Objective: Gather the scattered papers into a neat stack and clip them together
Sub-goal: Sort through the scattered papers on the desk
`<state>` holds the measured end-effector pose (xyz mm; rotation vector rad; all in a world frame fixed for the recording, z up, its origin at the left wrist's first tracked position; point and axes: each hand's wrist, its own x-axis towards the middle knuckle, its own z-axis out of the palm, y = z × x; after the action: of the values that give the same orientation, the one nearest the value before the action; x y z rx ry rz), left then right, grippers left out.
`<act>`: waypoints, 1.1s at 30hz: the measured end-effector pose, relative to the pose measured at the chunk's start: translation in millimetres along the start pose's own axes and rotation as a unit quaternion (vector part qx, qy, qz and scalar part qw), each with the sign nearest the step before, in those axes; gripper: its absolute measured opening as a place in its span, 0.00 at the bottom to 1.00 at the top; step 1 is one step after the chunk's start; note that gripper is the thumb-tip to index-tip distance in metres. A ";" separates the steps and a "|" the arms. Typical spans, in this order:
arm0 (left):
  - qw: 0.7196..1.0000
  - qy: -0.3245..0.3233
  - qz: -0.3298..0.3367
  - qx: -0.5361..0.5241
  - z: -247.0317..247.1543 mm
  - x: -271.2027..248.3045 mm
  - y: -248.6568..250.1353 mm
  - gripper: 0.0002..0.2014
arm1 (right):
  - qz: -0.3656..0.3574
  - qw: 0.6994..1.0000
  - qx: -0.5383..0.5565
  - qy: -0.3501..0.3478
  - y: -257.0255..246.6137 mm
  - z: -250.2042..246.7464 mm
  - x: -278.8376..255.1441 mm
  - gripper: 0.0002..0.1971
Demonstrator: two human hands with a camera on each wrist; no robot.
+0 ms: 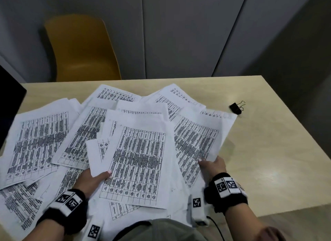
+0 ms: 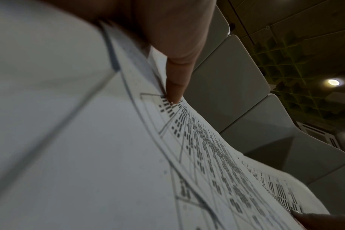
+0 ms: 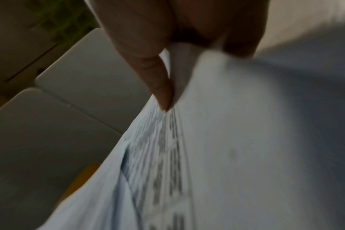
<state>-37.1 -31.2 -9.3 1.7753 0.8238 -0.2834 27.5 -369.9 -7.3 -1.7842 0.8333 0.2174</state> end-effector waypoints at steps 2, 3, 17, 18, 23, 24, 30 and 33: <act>1.000 -0.004 0.004 0.010 -0.4 -1.9 -0.2 0.22 | -0.046 0.995 -0.065 0.052 -6.2 -7.4 -1.9 0.14; 1.000 -0.004 0.005 0.013 -0.8 -1.8 -0.5 0.22 | -0.066 0.992 -0.082 0.071 -12.1 -13.7 -3.1 0.12; 1.000 -0.013 -0.004 0.011 -1.5 3.4 -1.9 0.21 | -0.243 0.938 -0.228 0.094 -63.5 -43.6 -13.1 0.15; 1.000 -0.011 0.001 0.016 -1.2 3.7 -2.0 0.21 | -0.263 0.932 -0.212 0.131 -67.1 -46.7 -15.4 0.18; 1.000 -0.014 0.009 0.016 -0.3 0.7 -1.9 0.22 | -0.392 0.873 -0.172 0.235 -95.5 -60.2 -31.8 0.19; 1.000 -0.017 0.008 0.006 -0.1 -0.1 -2.0 0.22 | -0.409 0.865 -0.172 0.236 -100.4 -61.0 -34.0 0.19; 1.000 -0.020 0.014 0.010 0.4 -2.1 -3.8 0.22 | -0.526 0.811 -0.010 0.255 -125.0 -59.8 -56.4 0.21; 1.000 -0.020 0.007 -0.005 0.2 -2.8 -3.1 0.22 | -0.568 0.778 0.077 0.259 -139.5 -54.9 -65.8 0.18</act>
<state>-41.2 -32.1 -10.1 1.7600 0.7830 -0.3045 53.4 -369.4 154.3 -1.9003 -0.0121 -1.1438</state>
